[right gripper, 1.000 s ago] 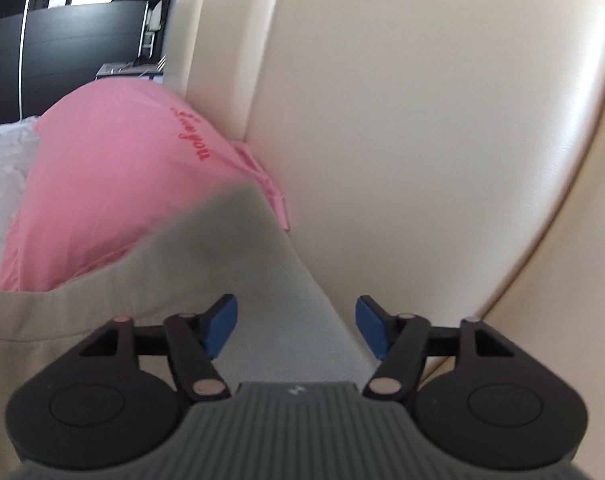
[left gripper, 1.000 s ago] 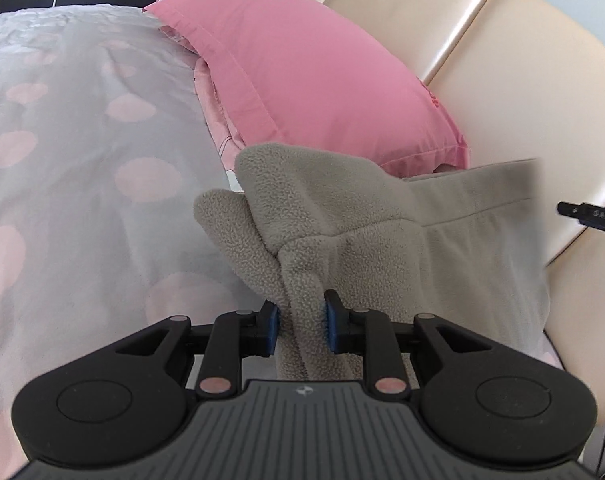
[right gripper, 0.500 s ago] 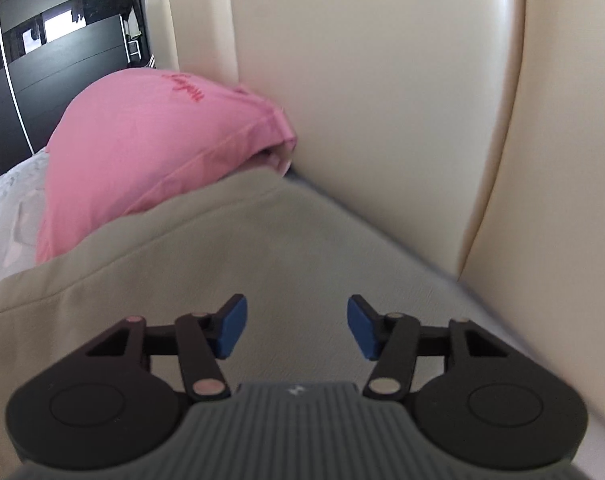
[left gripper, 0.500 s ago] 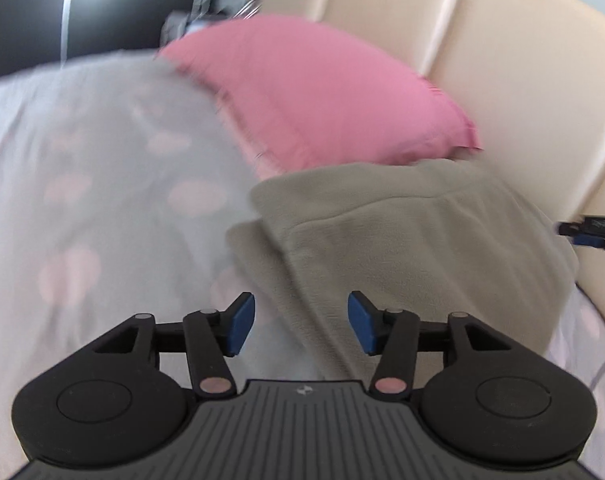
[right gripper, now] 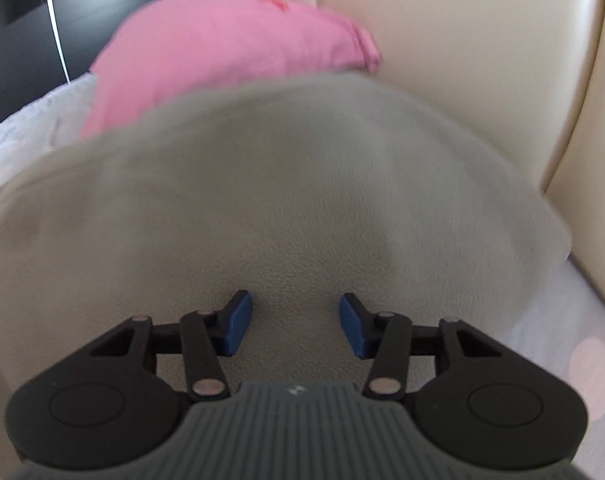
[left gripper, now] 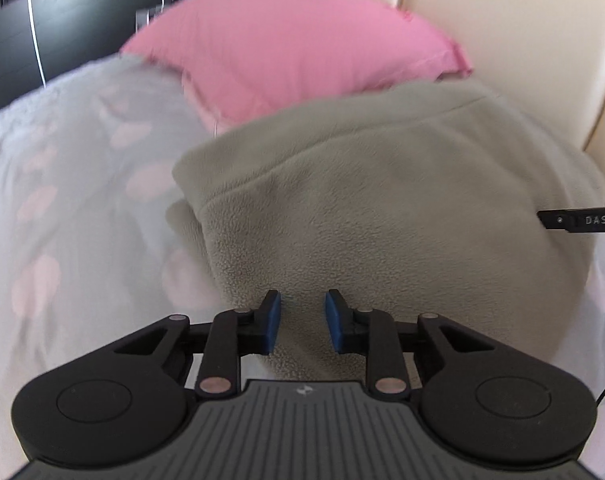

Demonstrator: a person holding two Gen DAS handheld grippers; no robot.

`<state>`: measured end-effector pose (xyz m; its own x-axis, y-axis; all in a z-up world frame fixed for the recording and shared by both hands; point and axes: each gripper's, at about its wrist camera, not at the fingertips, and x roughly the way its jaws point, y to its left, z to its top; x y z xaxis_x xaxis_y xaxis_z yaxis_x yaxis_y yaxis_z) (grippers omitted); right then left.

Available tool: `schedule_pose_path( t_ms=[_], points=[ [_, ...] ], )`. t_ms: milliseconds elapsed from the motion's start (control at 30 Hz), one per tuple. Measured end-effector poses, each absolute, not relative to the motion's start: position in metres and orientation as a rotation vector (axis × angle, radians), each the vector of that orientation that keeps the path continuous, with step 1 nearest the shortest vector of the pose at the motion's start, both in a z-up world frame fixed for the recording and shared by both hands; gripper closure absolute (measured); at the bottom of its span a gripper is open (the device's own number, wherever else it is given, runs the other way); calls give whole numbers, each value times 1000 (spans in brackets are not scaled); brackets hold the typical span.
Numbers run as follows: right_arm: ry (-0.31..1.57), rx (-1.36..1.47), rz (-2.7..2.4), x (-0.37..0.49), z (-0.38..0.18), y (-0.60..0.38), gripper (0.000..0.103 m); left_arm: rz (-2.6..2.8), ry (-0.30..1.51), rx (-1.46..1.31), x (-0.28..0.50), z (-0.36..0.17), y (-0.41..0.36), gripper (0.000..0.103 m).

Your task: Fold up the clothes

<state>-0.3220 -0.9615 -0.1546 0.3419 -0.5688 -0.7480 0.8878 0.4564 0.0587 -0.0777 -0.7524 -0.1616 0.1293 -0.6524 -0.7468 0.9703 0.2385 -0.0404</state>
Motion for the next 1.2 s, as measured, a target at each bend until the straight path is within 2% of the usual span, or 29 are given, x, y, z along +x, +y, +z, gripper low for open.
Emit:
schedule_pose_path(
  t_ms=[233, 367, 567, 667, 767, 833, 1067, 1200],
  points=[
    [743, 575, -1029, -318, -162, -965, 48, -1213, 750, 560, -81, -159, -745, 81],
    [777, 574, -1068, -315, -146, -952, 48, -1239, 703, 597, -96, -132, -728, 81],
    [730, 554, -1071, -332, -95, -911, 48, -1257, 657, 567, -116, -77, -689, 80],
    [731, 535, -1045, -335, -58, -883, 47, -1267, 626, 547, -127, -50, -666, 71],
    [710, 491, -1027, -337, -15, -848, 42, -1277, 596, 528, -138, -23, -644, 52],
    [683, 480, -1008, -340, 13, -823, 40, -1278, 574, 512, -145, -4, -628, 51],
    [594, 443, -990, -356, 96, -728, 35, -1263, 469, 459, -169, 58, -561, 28],
    [540, 450, -962, -367, 130, -674, 30, -1238, 405, 419, -183, 86, -520, 27]
  ],
)
